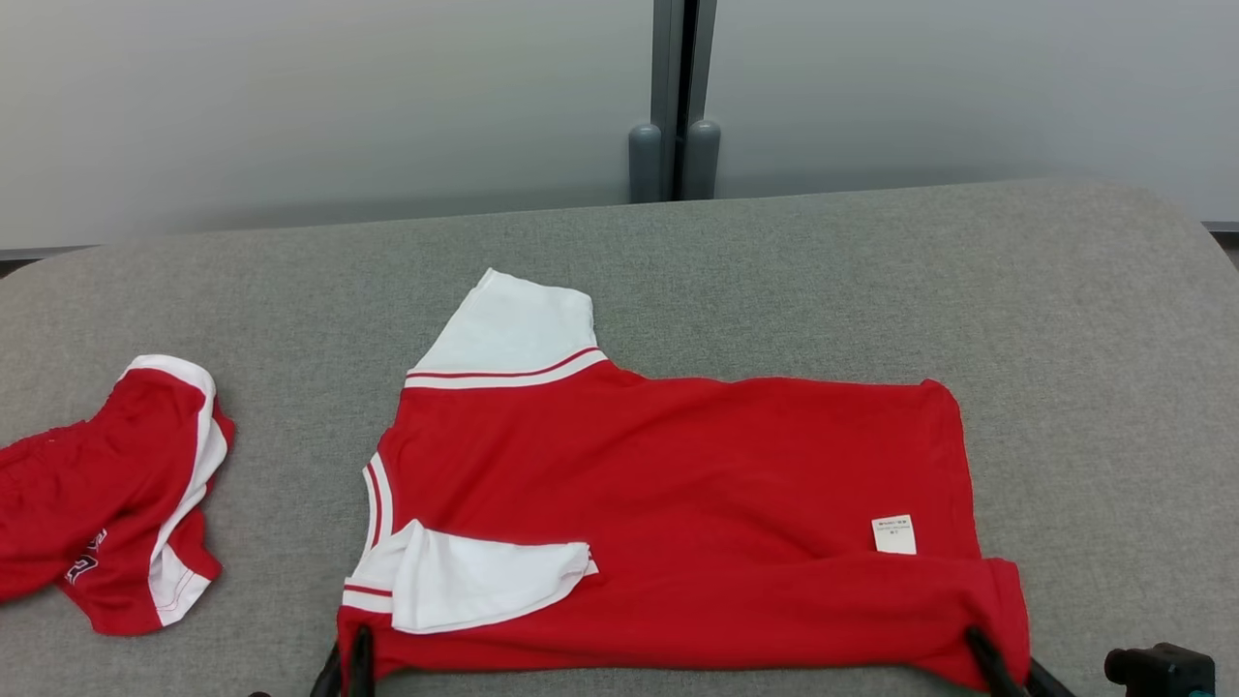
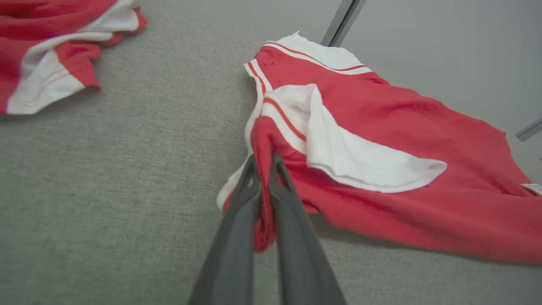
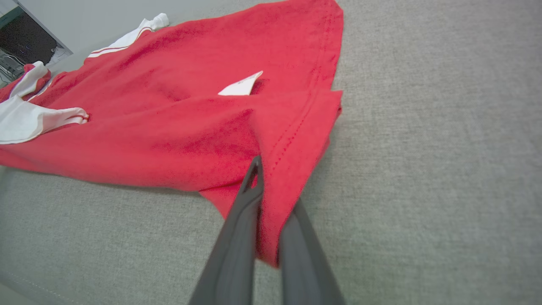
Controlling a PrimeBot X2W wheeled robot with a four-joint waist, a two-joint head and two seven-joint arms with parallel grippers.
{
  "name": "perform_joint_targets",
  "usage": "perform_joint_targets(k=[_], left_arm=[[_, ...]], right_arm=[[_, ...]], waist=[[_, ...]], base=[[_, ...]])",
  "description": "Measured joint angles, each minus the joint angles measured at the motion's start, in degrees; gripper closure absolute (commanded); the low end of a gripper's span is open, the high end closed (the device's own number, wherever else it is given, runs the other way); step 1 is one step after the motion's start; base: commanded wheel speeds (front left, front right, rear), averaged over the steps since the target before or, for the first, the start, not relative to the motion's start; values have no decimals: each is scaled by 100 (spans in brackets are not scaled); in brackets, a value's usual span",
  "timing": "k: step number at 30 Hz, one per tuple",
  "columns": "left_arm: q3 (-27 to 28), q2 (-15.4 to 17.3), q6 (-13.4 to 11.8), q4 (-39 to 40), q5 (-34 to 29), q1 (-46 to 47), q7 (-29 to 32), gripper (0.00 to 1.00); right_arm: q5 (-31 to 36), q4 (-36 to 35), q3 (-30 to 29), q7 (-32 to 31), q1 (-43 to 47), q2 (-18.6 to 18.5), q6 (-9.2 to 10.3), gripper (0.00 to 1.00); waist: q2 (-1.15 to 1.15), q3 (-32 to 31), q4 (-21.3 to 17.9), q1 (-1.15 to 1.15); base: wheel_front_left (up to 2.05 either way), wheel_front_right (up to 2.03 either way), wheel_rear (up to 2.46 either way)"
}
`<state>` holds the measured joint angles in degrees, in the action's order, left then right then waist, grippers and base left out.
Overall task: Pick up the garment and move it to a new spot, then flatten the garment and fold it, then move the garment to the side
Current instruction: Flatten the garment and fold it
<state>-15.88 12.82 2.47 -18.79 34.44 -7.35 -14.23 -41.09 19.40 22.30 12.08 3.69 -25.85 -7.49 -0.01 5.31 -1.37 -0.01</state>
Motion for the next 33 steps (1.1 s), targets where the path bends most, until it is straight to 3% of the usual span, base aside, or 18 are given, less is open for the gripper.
perform_joint_targets(k=[5,12,16,26,33], left_arm=[[221,-69,40,22,-123,95,-59,0],[923,-371,142,759,-811,402,-76,0],[1349,-583,160,1094,-1341,681,-77,0],[1583,-759,202,1090,-2269,1035,-78,0],[1768,-849,188,850,-2554,1128,-78,0]], right_arm=[[216,-102,-231,122,-70,82,0,0],[782,-399,-901,271,-498,176,0,0],[1149,-660,-1079,289,-840,536,0,0],[2012,-814,-1564,296,-1067,1611,1,0],[2465,-791,-1681,296,-1082,1960,0,0]], waist=[[1,-6,-22,0],[1,24,-124,1],[1,40,-185,1],[1,38,-227,1],[2,38,-236,1]], base=[[0,0,0],[0,0,0],[0,0,0],[0,0,0],[0,0,0]])
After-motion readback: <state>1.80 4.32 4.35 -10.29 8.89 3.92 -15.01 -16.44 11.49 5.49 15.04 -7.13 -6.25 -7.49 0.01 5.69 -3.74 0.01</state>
